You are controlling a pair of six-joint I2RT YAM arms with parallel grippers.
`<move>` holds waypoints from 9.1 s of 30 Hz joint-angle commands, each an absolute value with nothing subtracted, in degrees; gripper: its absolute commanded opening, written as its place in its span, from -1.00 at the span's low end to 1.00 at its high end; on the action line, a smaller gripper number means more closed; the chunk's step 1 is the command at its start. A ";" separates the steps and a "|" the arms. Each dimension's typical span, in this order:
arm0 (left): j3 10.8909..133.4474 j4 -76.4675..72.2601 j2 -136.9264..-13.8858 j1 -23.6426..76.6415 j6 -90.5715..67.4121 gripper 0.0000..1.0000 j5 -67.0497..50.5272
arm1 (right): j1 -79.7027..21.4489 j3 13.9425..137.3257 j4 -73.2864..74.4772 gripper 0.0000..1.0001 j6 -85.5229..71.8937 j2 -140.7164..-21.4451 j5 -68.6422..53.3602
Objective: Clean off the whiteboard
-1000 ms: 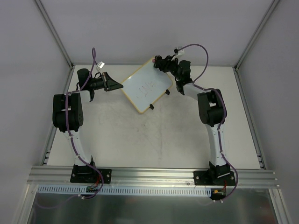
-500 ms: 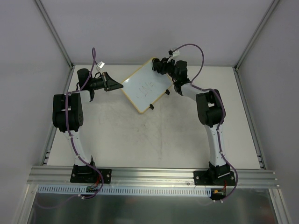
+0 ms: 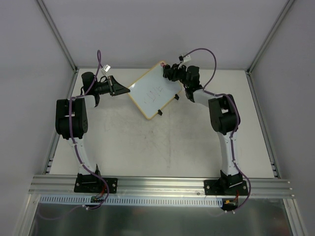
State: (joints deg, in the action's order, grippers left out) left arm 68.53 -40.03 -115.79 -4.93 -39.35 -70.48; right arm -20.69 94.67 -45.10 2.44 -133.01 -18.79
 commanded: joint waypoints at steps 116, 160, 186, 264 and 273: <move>68.47 -39.90 -113.47 -2.46 -36.30 -1.00 -74.71 | -19.60 109.42 -5.38 -0.99 11.33 -133.33 -28.83; 68.99 -39.81 -113.91 -2.02 -36.47 -1.00 -74.36 | -30.14 107.66 10.20 -0.99 15.21 -128.58 -24.08; 68.56 -39.90 -113.73 -2.02 -36.39 -1.00 -74.62 | -28.66 111.36 10.37 -0.99 11.60 -131.40 -18.81; 68.91 -39.99 -113.91 -1.93 -36.65 -1.00 -74.44 | -39.02 96.51 2.64 -1.00 11.16 -125.25 -16.61; 68.55 -40.08 -113.64 -1.93 -36.65 -1.00 -74.53 | -35.33 96.24 3.60 -0.99 13.62 -123.66 -11.87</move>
